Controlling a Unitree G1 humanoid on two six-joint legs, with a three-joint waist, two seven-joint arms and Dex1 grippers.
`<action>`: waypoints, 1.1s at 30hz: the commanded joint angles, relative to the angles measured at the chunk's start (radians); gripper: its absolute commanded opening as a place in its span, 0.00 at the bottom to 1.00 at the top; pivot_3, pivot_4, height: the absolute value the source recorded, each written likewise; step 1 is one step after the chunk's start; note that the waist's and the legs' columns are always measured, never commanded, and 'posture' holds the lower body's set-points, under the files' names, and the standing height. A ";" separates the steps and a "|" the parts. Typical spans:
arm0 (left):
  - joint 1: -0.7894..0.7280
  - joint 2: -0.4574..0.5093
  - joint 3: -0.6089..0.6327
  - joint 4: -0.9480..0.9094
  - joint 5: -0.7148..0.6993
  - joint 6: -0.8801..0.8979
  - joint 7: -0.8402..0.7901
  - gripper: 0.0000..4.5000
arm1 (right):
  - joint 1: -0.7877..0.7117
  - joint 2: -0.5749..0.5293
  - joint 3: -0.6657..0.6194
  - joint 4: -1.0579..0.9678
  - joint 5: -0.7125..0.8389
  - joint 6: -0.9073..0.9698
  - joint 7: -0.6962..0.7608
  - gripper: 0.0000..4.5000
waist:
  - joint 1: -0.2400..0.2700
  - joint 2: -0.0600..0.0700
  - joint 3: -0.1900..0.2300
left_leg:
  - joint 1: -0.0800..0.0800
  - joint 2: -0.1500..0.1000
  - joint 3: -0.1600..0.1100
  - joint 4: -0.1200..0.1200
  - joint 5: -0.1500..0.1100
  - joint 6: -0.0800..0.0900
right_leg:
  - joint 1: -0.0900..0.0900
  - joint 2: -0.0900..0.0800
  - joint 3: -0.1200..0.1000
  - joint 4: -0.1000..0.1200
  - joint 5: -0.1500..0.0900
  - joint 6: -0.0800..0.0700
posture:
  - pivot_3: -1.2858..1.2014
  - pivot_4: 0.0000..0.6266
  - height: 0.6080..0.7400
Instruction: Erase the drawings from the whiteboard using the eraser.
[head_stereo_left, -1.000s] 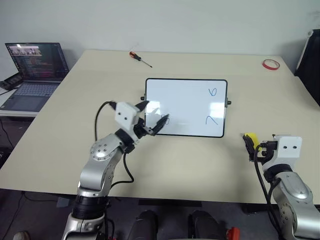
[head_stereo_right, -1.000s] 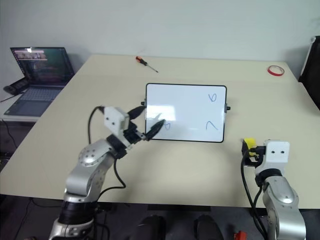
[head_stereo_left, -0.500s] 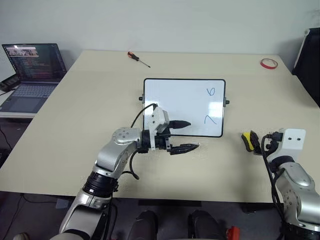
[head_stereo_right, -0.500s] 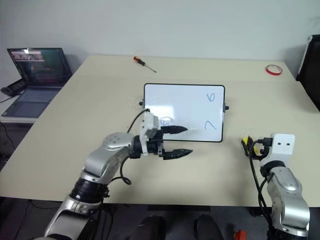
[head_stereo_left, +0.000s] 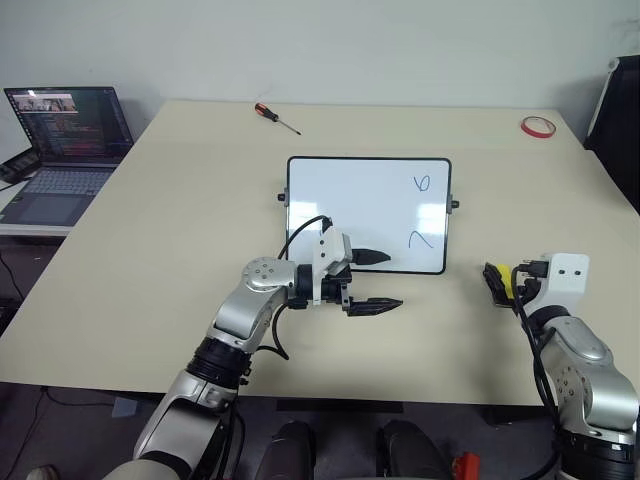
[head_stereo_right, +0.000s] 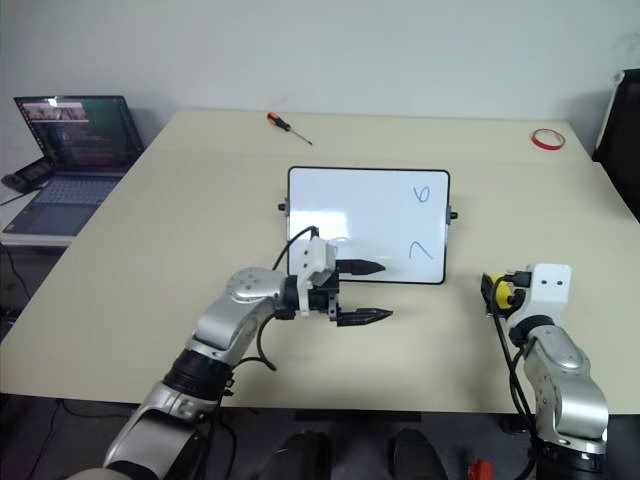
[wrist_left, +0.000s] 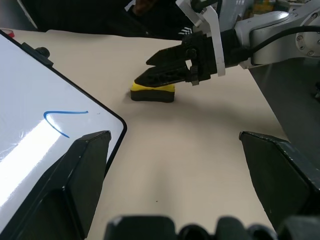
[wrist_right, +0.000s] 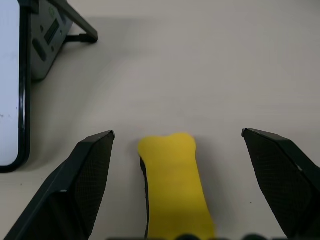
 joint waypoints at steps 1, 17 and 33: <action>-0.006 0.003 0.007 -0.035 -0.003 -0.008 -0.012 1.00 | -0.002 -0.016 0.005 -0.008 0.001 0.004 0.005 1.00 | 0.000 0.000 0.000 | 0.000 0.000 0.000 0.000 0.000 0.000 | 0.000 0.000 0.000 0.000 0.000 0.000 | 0.52 0.24 1.00; -0.036 -0.019 0.038 -0.055 -0.034 0.043 0.022 1.00 | -0.001 -0.046 0.017 0.021 -0.001 0.052 0.007 1.00 | 0.000 0.000 0.000 | 0.000 0.000 0.000 0.000 0.000 0.000 | 0.000 0.000 0.000 0.000 0.000 0.000 | 0.52 0.24 1.00; -0.049 -0.025 0.047 -0.064 -0.041 0.071 0.030 1.00 | -0.033 -0.021 0.013 0.030 0.022 0.068 -0.009 1.00 | 0.000 0.000 0.000 | 0.000 0.000 0.000 0.000 0.000 0.000 | 0.000 0.000 0.000 0.000 0.000 0.000 | 0.52 0.24 1.00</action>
